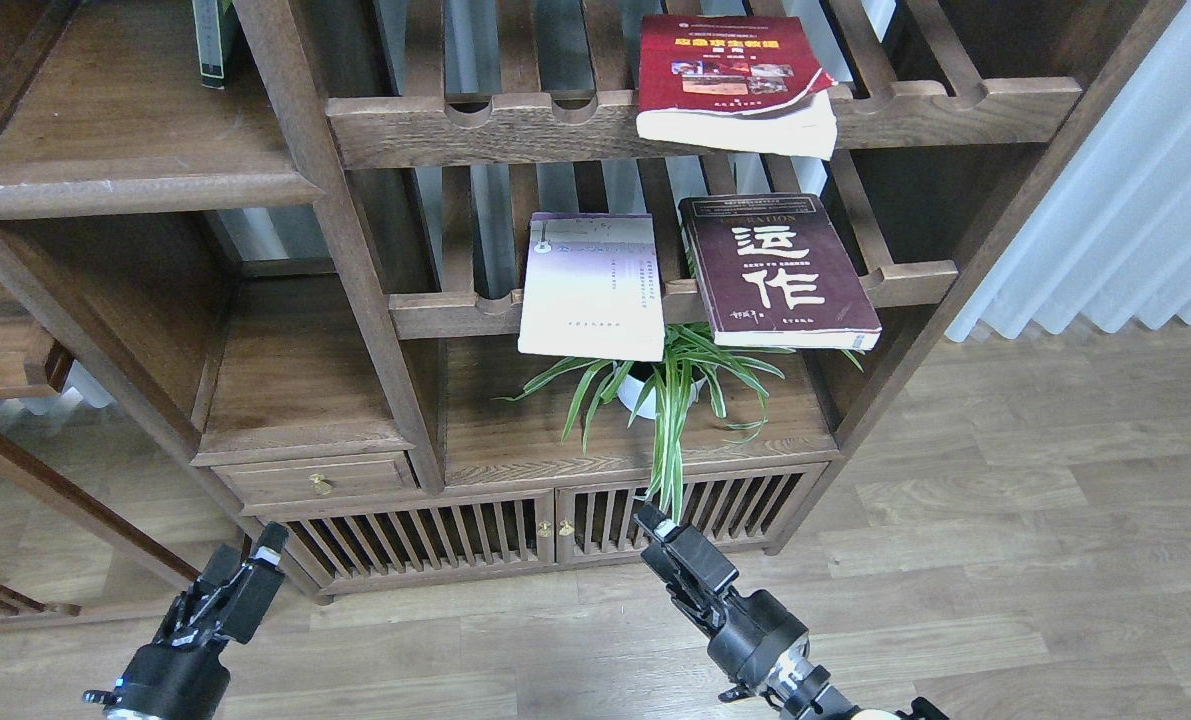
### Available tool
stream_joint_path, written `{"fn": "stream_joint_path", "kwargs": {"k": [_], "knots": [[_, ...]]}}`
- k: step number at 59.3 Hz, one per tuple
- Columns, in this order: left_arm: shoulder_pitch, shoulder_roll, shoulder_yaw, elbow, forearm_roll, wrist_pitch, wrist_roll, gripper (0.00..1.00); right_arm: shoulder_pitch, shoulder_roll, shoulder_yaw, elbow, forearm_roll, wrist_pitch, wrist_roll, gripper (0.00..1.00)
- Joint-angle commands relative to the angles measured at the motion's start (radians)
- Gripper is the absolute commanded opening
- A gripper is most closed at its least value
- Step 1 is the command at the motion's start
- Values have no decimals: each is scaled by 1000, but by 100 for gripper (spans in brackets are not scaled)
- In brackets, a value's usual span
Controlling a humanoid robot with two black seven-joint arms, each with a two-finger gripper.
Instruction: Organize books on shelf
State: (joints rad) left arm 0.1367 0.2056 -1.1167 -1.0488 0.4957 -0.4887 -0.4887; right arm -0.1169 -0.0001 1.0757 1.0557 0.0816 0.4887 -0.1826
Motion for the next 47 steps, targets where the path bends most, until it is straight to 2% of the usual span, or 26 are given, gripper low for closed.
{"fn": "stream_joint_path", "kwargs": {"k": [1,13,32,40,47], "knots": [[-6,0,6,30,-2,0,0,100,8,0,-29,1,-3,0,-1,99],[-11,0,20,85,-17,0,0,100,22,0,-74,-23,0,0,0,99],[-17,0,23,90,-45,0,0,100,33,0,-86,-28,-3,0,-1,99],[-17,0,17,95,-77,0,0,100,62,0,-56,-111,58,0,51,99],[-20,1,11,119,-80,0,0,100,158,0,-46,-171,122,0,147,99]]}}
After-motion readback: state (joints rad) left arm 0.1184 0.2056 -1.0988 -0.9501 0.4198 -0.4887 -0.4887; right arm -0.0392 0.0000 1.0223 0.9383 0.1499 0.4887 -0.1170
